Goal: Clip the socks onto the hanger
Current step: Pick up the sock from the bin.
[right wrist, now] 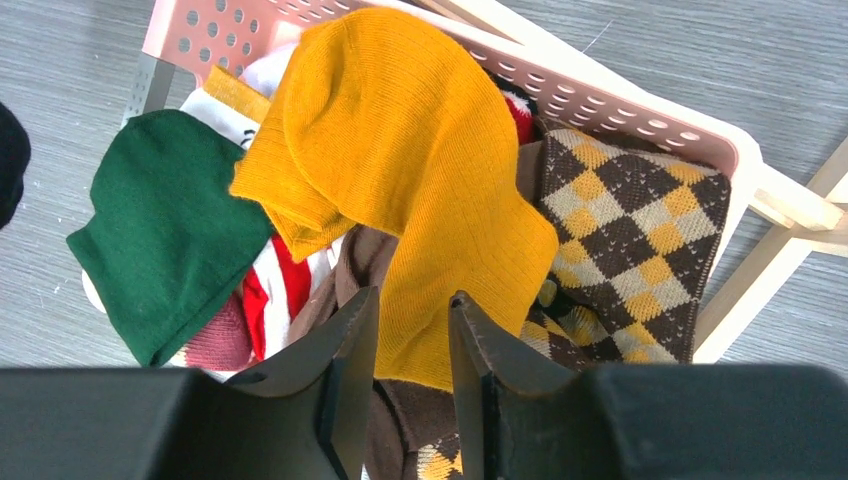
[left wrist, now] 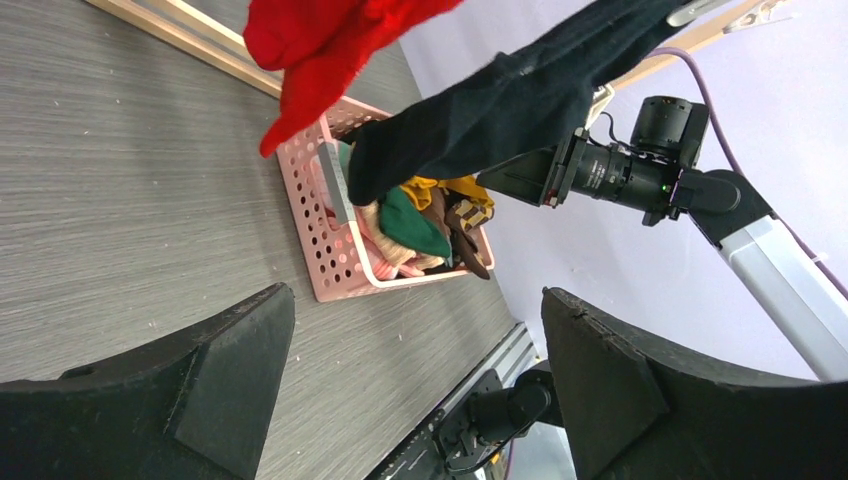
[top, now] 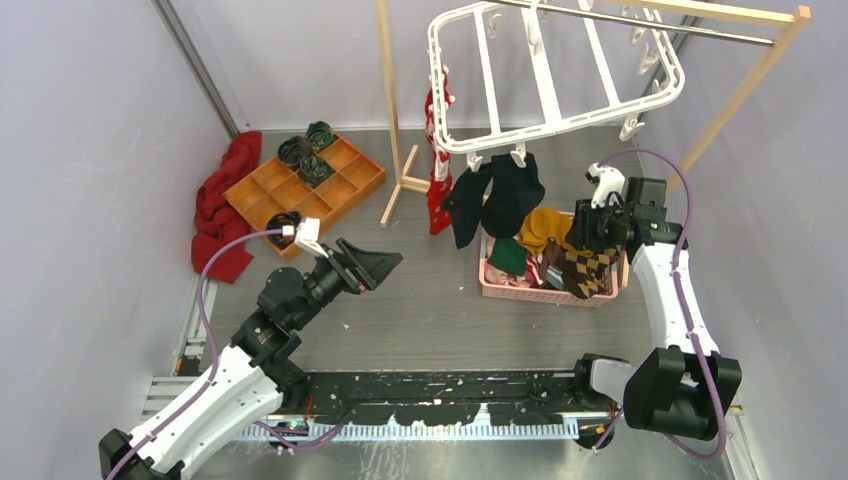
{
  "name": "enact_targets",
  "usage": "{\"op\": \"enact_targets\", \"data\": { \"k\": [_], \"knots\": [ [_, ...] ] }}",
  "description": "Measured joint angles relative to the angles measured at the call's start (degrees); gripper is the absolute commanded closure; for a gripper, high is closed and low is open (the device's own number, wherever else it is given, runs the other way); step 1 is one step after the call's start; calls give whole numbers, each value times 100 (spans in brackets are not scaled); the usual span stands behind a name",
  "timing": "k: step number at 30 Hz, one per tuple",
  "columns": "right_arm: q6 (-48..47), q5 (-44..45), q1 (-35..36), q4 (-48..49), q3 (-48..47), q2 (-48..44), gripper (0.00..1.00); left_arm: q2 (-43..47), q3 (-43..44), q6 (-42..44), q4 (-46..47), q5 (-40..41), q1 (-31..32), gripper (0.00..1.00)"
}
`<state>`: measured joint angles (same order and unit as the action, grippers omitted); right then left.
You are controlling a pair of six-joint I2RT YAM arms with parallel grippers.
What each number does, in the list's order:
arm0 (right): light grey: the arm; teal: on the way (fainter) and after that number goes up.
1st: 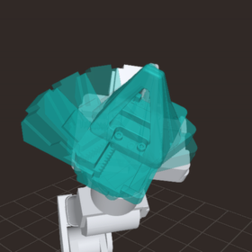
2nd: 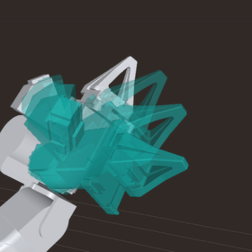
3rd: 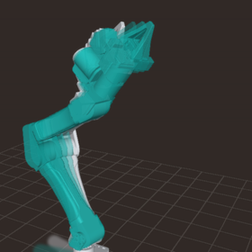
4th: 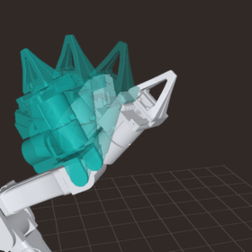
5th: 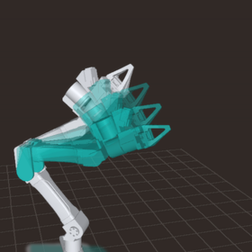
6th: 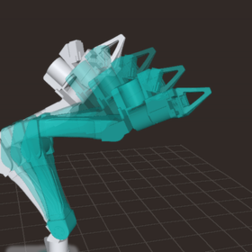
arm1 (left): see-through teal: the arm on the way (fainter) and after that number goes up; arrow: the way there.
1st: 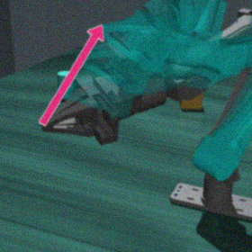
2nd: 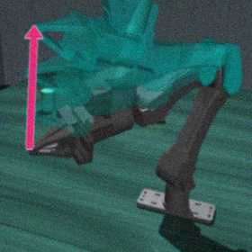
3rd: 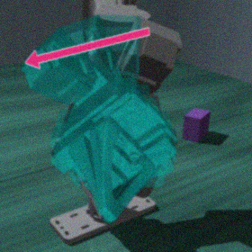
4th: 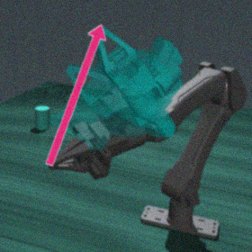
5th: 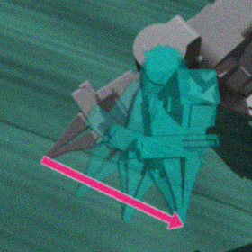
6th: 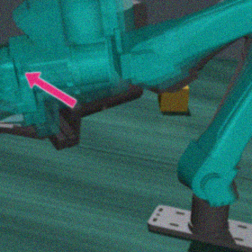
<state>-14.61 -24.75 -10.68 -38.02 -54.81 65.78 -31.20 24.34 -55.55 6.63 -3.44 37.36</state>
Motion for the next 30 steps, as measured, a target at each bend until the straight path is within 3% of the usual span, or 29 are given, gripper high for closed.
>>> {"op": "enact_targets", "data": {
  "k": [5,9,12,22,30],
  "knots": [
    [133,168,125,0,4,138,61,-68,0,39,4,20,0,7],
    [151,284,190,-24,13,162,87,-184,2,46,-2,-7,0,7],
    [186,304,197,-74,13,155,97,-210,4,44,-2,-46,0,8],
    [479,-118,-31,-702,-782,-573,99,-90,4,59,199,-334,0,11],
    [857,-776,-142,-997,-1215,-1764,99,-409,4,131,1294,-1137,0,15]
  ]
}}
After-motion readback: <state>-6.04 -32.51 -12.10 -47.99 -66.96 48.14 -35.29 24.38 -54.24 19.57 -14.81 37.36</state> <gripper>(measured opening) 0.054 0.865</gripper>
